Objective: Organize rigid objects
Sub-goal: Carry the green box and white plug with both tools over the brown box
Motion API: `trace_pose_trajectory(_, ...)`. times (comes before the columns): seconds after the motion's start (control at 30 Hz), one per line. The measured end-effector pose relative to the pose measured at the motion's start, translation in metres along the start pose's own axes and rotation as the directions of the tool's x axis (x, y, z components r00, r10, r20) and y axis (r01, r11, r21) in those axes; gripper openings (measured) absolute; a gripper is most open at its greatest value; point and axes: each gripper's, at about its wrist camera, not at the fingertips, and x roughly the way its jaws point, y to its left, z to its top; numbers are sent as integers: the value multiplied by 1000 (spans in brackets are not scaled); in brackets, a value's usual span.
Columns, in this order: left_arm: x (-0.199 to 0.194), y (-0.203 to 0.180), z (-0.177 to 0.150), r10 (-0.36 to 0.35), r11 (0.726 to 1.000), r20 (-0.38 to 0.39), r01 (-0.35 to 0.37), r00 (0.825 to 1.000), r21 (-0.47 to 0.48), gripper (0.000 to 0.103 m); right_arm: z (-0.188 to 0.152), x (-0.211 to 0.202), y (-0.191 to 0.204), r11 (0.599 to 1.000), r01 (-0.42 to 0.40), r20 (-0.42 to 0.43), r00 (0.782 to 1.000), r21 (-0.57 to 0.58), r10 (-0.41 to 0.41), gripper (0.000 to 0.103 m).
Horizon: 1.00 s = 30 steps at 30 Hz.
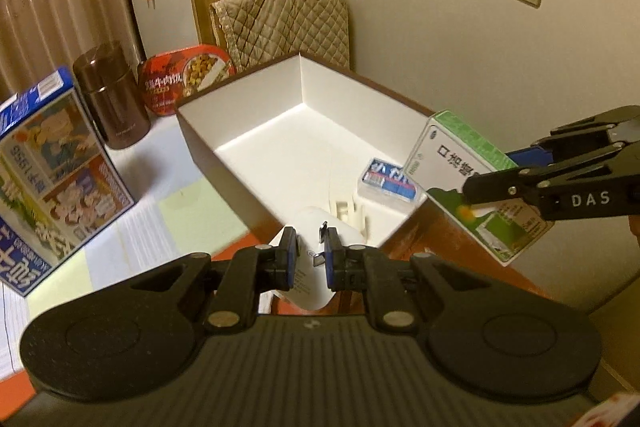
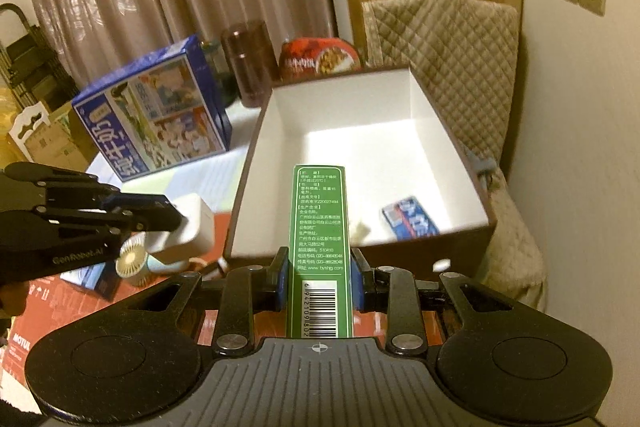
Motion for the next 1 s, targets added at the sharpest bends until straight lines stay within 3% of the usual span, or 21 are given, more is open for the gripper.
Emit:
trace_pose_trajectory(0.43,60,-1,61,16,999,4,-16,1000,-40,11,59,53,-38,1000,-4,14,1000,0,4,27)
trace_pose_trajectory(1.0,158,16,88,56,993,-119,-68,991,-99,11,88,140,-85,1000,6,-58,998,11,-6,27)
